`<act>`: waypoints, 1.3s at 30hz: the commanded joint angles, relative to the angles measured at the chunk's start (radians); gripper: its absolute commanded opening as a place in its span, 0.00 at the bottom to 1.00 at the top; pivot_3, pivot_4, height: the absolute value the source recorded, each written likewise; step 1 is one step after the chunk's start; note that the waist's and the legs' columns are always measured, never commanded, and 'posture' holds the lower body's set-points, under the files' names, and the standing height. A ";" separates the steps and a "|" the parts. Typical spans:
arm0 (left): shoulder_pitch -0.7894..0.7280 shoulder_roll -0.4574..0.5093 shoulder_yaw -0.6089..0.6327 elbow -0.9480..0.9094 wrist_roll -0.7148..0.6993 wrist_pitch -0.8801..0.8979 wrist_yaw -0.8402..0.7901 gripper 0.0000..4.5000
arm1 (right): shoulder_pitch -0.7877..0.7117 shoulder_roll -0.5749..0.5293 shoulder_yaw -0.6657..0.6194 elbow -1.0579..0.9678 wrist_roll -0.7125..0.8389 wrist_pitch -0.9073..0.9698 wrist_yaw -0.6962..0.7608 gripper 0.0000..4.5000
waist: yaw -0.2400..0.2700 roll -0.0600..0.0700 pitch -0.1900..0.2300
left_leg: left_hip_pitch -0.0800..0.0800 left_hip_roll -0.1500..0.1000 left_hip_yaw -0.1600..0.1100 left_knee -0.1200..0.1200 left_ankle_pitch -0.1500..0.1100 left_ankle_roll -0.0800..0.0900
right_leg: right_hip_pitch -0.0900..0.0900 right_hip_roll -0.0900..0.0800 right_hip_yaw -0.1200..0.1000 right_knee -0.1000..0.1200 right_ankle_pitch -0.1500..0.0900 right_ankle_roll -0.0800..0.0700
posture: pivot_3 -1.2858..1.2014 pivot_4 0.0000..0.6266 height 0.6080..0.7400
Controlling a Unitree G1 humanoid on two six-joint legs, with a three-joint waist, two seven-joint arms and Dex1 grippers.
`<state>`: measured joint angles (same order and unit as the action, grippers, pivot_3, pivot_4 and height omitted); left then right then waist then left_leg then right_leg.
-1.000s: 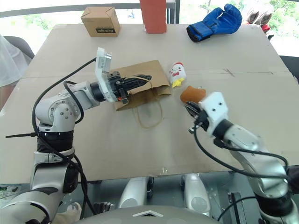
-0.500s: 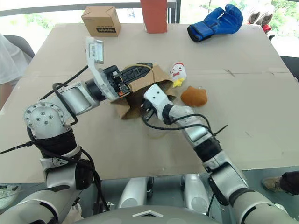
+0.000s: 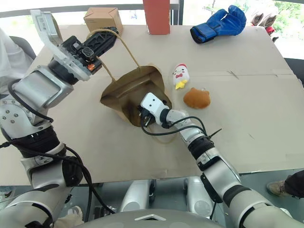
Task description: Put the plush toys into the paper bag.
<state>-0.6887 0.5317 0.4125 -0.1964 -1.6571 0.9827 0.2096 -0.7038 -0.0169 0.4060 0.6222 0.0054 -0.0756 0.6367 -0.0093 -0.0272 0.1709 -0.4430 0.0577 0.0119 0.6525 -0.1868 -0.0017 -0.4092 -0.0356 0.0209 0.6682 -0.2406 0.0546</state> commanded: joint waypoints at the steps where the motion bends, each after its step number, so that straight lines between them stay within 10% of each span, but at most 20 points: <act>1: 0.028 0.029 -0.032 -0.022 0.060 -0.015 0.001 0.00 | -0.007 -0.020 -0.063 -0.192 0.120 0.061 0.127 0.01 | 0.001 0.000 0.001 | 0.000 0.000 0.000 0.000 0.000 0.000 | 0.000 0.000 0.000 0.000 0.000 0.000 | 0.52 0.24 0.80; 5: 0.048 0.045 -0.056 -0.013 0.134 -0.027 0.007 0.00 | -0.038 -0.068 -0.102 -0.389 0.221 0.198 0.238 0.19 | -0.002 0.000 0.001 | -0.002 0.000 -0.001 -0.001 0.000 0.000 | -0.002 0.000 -0.001 0.000 0.000 0.000 | 0.52 0.24 0.80; 11: 0.024 0.038 -0.069 0.027 0.230 -0.053 -0.019 0.00 | -0.045 -0.182 -0.186 -0.716 0.297 0.443 0.202 0.75 | 0.007 0.000 0.002 | -0.002 0.000 -0.001 -0.002 0.000 0.000 | -0.003 0.000 -0.001 0.000 0.000 0.000 | 0.52 0.24 0.80; 17: 0.022 0.031 -0.058 0.035 0.291 -0.072 -0.049 0.00 | -0.007 -0.442 -0.293 -1.020 0.271 0.783 0.078 0.75 | 0.025 0.000 0.001 | -0.005 0.000 0.000 -0.002 0.000 0.000 | -0.004 -0.002 -0.002 -0.003 0.000 0.000 | 0.52 0.24 0.80; 27: -0.003 -0.013 -0.081 0.049 0.363 -0.071 -0.103 0.00 | 0.052 -0.556 -0.148 -0.625 0.120 0.877 0.046 0.75 | 0.020 0.000 0.001 | -0.004 0.000 0.003 -0.003 0.000 0.000 | -0.004 -0.001 0.001 -0.005 0.000 0.000 | 0.52 0.24 0.80; 36: -0.028 -0.028 -0.079 0.044 0.355 -0.048 -0.101 0.00 | 0.118 -0.568 -0.238 -0.725 0.116 0.792 0.033 0.01 | 0.022 -0.001 0.001 | -0.005 0.000 0.002 -0.003 0.000 0.000 | -0.005 -0.001 0.001 -0.005 0.000 0.000 | 0.52 0.24 0.80; 39: -0.033 -0.044 -0.086 0.043 0.325 -0.028 -0.087 0.00 | 0.153 -0.542 -0.408 -0.971 0.304 0.823 0.083 0.01 | 0.025 0.000 0.002 | -0.006 0.000 0.002 -0.003 0.000 0.000 | -0.005 -0.001 0.001 -0.005 0.000 0.000 | 0.52 0.24 0.80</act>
<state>-0.6997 0.4948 0.3166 -0.1258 -1.3005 0.9463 0.1176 -0.5255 -0.5604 0.1136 -0.1663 0.1982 0.7442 0.6910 0.0156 -0.0272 0.1733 -0.4489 0.0573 0.0141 0.6492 -0.1869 -0.0017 -0.4143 -0.0366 0.0217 0.6631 -0.2406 0.0548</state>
